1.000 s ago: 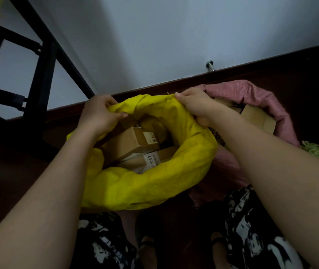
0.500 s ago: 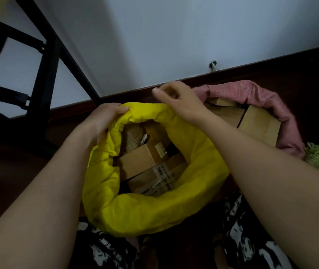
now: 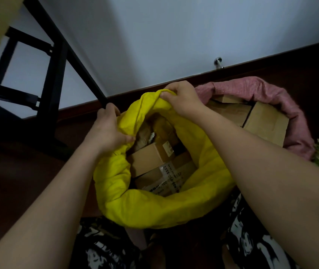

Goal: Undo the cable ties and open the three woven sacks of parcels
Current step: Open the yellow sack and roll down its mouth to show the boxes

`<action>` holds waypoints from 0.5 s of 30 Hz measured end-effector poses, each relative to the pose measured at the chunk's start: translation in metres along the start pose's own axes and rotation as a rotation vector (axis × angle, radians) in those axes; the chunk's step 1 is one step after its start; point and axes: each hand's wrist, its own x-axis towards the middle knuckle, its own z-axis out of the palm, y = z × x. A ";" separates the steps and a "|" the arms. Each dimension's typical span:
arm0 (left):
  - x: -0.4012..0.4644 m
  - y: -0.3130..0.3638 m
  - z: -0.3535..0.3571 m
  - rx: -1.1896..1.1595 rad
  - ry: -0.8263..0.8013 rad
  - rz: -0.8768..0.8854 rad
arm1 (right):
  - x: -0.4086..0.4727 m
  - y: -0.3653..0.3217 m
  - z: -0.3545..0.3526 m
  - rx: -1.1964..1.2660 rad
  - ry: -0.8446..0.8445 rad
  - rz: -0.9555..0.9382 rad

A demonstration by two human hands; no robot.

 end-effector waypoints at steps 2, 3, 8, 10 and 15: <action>-0.004 -0.004 0.000 -0.013 0.074 -0.010 | 0.003 0.001 -0.001 0.009 0.015 0.049; -0.005 -0.005 -0.001 -0.027 0.108 -0.015 | 0.003 0.000 -0.002 0.020 0.013 0.068; -0.005 -0.014 -0.012 -0.551 -0.046 -0.291 | 0.006 0.004 -0.012 0.089 -0.108 0.182; -0.002 -0.016 -0.018 -0.926 -0.176 -0.409 | 0.007 0.007 -0.017 0.163 -0.168 0.261; 0.011 -0.014 -0.018 -1.119 -0.163 -0.462 | 0.006 0.003 -0.013 0.338 -0.156 0.429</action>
